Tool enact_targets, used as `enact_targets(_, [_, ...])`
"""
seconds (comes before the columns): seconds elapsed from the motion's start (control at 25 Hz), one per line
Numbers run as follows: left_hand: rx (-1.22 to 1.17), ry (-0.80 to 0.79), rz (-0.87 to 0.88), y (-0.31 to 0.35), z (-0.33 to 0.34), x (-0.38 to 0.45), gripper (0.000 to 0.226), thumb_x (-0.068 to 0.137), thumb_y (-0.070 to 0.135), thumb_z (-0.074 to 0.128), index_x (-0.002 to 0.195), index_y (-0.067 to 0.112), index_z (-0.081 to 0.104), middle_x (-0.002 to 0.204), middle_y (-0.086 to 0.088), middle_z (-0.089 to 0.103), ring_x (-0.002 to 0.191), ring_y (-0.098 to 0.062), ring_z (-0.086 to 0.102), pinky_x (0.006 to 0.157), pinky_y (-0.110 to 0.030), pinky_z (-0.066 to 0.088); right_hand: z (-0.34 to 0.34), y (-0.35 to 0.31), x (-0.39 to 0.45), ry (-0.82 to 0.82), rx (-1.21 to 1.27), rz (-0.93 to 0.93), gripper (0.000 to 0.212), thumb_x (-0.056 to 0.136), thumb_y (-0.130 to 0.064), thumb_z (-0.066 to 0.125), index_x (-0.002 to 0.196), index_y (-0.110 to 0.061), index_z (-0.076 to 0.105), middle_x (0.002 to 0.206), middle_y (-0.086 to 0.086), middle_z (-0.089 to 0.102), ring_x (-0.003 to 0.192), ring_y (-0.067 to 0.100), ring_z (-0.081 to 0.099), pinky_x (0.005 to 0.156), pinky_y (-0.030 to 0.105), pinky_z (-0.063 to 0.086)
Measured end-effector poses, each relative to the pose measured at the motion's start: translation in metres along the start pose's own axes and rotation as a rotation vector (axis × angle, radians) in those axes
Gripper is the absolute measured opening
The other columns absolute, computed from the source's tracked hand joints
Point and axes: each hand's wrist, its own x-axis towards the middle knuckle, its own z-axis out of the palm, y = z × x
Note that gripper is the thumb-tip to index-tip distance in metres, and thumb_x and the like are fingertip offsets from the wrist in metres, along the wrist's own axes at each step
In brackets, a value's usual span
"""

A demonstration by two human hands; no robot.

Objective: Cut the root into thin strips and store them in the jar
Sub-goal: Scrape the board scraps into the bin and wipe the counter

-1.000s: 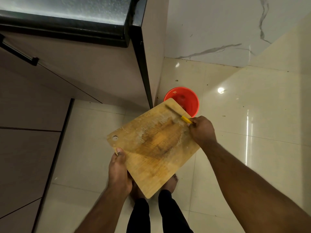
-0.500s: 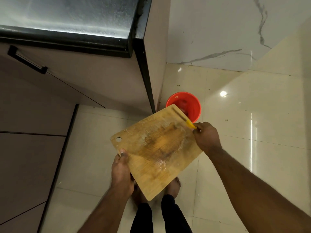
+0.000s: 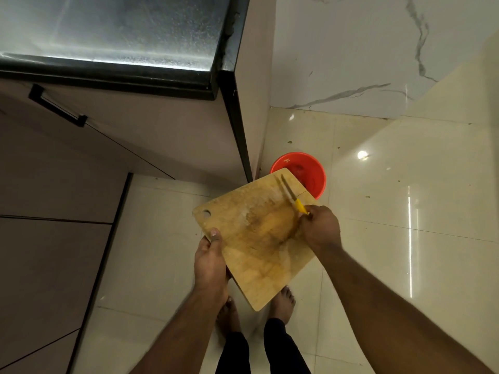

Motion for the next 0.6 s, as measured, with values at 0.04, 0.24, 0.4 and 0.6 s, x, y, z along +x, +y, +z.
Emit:
enact_targets(0.04, [-0.004,-0.002,0.002,0.001,0.000,-0.001,0.034,0.104,0.043,0.047,0.125,0.020,0.059,0.111,-0.006,0.075,0.101,-0.029,0.073,0.090,-0.058,0.056,-0.002,0.000,0.000,0.008,0.030,-0.035,0.028,0.092,-0.022,0.058,0.116,-0.019,0.072,0.114,0.003,0.067,0.103,0.024,0.061,0.087,0.034,0.051])
enact_targets(0.24, [0.017,0.007,-0.004,0.004,0.001,-0.004,0.034,0.103,0.043,0.048,0.127,0.022,0.058,0.113,-0.009,0.073,0.101,-0.031,0.072,0.088,-0.059,0.057,-0.001,-0.027,-0.048,-0.213,0.119,-0.575,0.028,0.092,-0.031,0.062,0.116,-0.022,0.073,0.098,-0.005,0.067,0.092,0.012,0.056,0.081,0.029,0.047])
enact_targets(0.4, [0.022,0.009,-0.004,0.007,-0.002,-0.010,0.029,0.103,0.043,0.049,0.121,0.024,0.062,0.110,-0.007,0.075,0.100,-0.030,0.073,0.087,-0.058,0.058,0.009,-0.039,-0.042,-0.152,0.074,-0.450,0.025,0.095,-0.025,0.059,0.117,-0.019,0.070,0.102,-0.002,0.064,0.096,0.016,0.057,0.083,0.028,0.046])
enact_targets(0.6, [0.066,-0.001,0.021,0.010,-0.009,-0.017,0.032,0.104,0.042,0.048,0.123,0.022,0.062,0.108,-0.004,0.076,0.100,-0.029,0.073,0.088,-0.059,0.057,-0.014,-0.012,-0.022,0.078,0.037,-0.002,0.026,0.093,-0.024,0.060,0.116,-0.015,0.068,0.108,0.007,0.065,0.097,0.027,0.063,0.080,0.036,0.052])
